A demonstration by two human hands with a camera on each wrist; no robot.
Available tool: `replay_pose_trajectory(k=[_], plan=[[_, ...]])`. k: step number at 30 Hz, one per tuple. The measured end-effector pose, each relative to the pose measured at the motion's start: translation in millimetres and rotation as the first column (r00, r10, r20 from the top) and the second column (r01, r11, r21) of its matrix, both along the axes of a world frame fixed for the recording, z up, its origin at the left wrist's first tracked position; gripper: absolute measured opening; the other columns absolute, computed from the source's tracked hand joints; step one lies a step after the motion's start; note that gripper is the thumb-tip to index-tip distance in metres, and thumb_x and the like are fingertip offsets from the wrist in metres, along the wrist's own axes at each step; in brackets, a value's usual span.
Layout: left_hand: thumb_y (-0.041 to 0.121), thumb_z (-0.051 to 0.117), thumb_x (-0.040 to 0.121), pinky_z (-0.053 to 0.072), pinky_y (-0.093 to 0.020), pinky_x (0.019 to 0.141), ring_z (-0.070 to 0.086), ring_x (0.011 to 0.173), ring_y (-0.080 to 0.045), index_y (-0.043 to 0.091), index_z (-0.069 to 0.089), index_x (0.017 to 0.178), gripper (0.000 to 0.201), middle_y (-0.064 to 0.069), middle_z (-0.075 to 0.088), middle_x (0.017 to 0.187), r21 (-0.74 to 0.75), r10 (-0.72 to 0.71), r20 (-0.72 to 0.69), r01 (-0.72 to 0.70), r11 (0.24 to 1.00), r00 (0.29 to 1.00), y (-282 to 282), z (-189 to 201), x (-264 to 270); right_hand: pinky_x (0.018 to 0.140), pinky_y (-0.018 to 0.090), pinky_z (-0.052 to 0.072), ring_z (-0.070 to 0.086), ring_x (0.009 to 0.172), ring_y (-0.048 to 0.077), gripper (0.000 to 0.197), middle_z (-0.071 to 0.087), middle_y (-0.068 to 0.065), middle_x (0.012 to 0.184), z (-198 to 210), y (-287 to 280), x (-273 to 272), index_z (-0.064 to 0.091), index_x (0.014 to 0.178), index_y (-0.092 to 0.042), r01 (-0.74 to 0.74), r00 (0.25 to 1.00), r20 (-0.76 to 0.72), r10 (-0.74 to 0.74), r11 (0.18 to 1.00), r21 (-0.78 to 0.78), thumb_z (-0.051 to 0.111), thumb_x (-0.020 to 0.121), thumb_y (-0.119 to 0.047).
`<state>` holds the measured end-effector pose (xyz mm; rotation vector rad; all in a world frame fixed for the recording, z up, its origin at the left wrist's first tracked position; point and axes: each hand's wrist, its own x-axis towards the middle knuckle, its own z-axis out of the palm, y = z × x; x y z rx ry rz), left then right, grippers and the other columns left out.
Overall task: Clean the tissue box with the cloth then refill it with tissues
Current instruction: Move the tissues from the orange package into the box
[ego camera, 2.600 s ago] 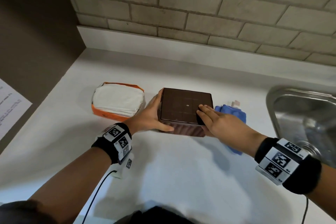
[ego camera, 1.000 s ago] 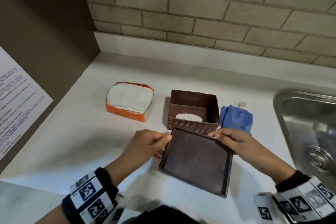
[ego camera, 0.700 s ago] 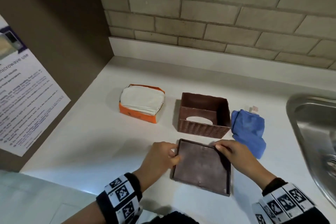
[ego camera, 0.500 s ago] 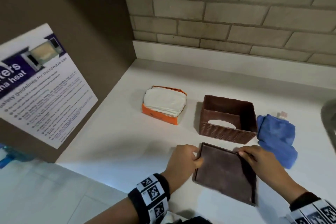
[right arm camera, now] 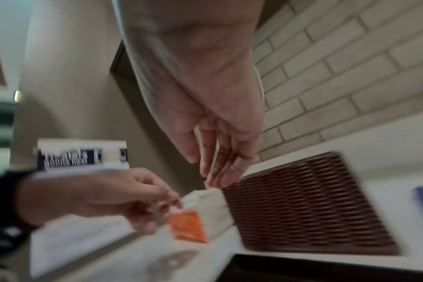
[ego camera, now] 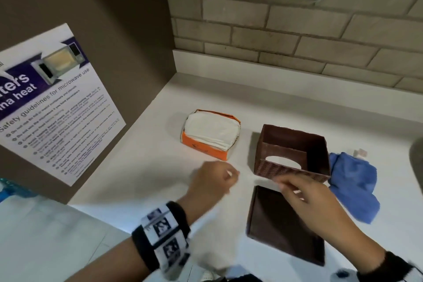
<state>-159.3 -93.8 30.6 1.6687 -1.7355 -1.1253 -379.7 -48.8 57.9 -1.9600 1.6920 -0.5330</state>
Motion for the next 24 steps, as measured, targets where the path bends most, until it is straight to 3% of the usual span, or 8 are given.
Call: replay_pose_trajectory(k=[3, 6, 9, 12, 14, 18, 21, 24], plan=[[0.012, 0.059, 0.084, 0.048, -0.020, 0.065, 0.058, 0.058, -0.011, 0.022, 0.073, 0.084, 0.017, 0.007, 0.064, 0.064, -0.170, 0.114, -0.004, -0.113, 0.979, 0.993, -39.0, 28.7, 29.8, 0.096, 0.018, 0.044, 0.060, 0.106, 0.003, 0.026, 0.065, -0.013, 0.114, 24.4, -30.5, 43.2, 0.063, 0.116, -0.027, 0.033, 0.917, 0.384, -0.104, 0.982, 0.187, 0.054, 0.092, -0.032], [0.009, 0.055, 0.088, 0.038, -0.009, 0.072, 0.060, 0.078, -0.013, 0.012, 0.069, 0.109, 0.025, -0.002, 0.068, 0.090, -0.295, 0.180, 0.064, -0.154, 0.943, 0.982, -78.6, 44.2, 50.3, 0.106, 0.032, 0.039, 0.056, 0.113, 0.013, 0.034, 0.061, -0.002, 0.124, 33.1, -70.9, 80.3, 0.054, 0.128, -0.018, 0.109, 0.812, 0.524, -0.256, 0.949, 0.295, 0.049, 0.096, -0.029], [0.016, 0.048, 0.092, 0.041, -0.021, 0.091, 0.059, 0.109, -0.023, 0.008, 0.060, 0.122, 0.032, -0.009, 0.066, 0.118, -0.211, 0.172, 0.171, -0.135, 0.968, 0.970, -111.7, 35.6, 58.9, 0.098, 0.027, 0.038, 0.052, 0.108, 0.020, 0.035, 0.056, 0.004, 0.122, 35.1, -103.2, 103.4, 0.050, 0.127, -0.005, 0.102, 0.896, 0.370, -0.247, 0.924, 0.369, 0.041, 0.098, -0.022], [0.020, 0.046, 0.095, 0.044, -0.035, 0.096, 0.055, 0.114, -0.031, 0.000, 0.056, 0.120, 0.034, -0.017, 0.062, 0.121, -0.116, 0.091, 0.346, -0.053, 0.992, 0.934, -127.4, 23.3, 59.4, 0.100, 0.039, 0.040, 0.053, 0.115, 0.032, 0.027, 0.058, 0.016, 0.123, 22.6, -127.0, 118.1, 0.061, 0.102, -0.006, 0.144, 0.977, 0.085, -0.195, 0.901, 0.409, 0.041, 0.095, -0.024], [0.021, 0.046, 0.095, 0.044, -0.036, 0.096, 0.055, 0.116, -0.033, -0.003, 0.055, 0.120, 0.037, -0.019, 0.060, 0.123, -0.100, 0.066, 0.426, -0.026, 0.995, 0.902, -132.3, 17.5, 58.4, 0.097, 0.041, 0.042, 0.056, 0.111, 0.034, 0.034, 0.062, 0.016, 0.116, 12.1, -137.7, 122.9, 0.062, 0.102, -0.004, 0.159, 0.987, -0.073, -0.141, 0.897, 0.412, 0.042, 0.094, -0.030], [0.026, 0.049, 0.094, 0.046, -0.036, 0.083, 0.059, 0.105, -0.034, -0.004, 0.057, 0.110, 0.035, -0.020, 0.064, 0.112, -0.047, 0.010, 0.557, 0.020, 0.999, 0.831, -139.9, 11.7, 53.1, 0.099, 0.043, 0.036, 0.053, 0.115, 0.034, 0.049, 0.060, 0.014, 0.107, -7.0, -150.2, 132.3, 0.057, 0.116, -0.006, 0.185, 0.975, -0.194, -0.109, 0.880, 0.438, 0.032, 0.094, -0.042], [0.027, 0.052, 0.093, 0.044, -0.036, 0.079, 0.058, 0.107, -0.035, -0.001, 0.051, 0.115, 0.036, -0.019, 0.062, 0.115, 0.001, -0.011, 0.572, 0.013, 1.000, 0.821, -144.3, 11.0, 50.5, 0.104, 0.042, 0.031, 0.044, 0.126, 0.035, 0.069, 0.060, 0.013, 0.124, -15.2, -159.0, 138.6, 0.037, 0.133, -0.001, 0.343, 0.939, -0.158, -0.304, 0.824, 0.451, 0.034, 0.089, -0.055], [0.029, 0.051, 0.093, 0.041, -0.035, 0.076, 0.057, 0.105, -0.034, 0.002, 0.042, 0.120, 0.039, -0.017, 0.060, 0.116, 0.063, -0.061, 0.561, 0.030, 0.998, 0.825, -149.0, 10.8, 50.0, 0.099, 0.040, 0.040, 0.046, 0.123, 0.036, 0.068, 0.058, 0.014, 0.123, -18.1, -165.4, 136.6, 0.032, 0.131, 0.003, 0.403, 0.906, -0.090, -0.415, 0.775, 0.487, 0.047, 0.087, -0.048]])
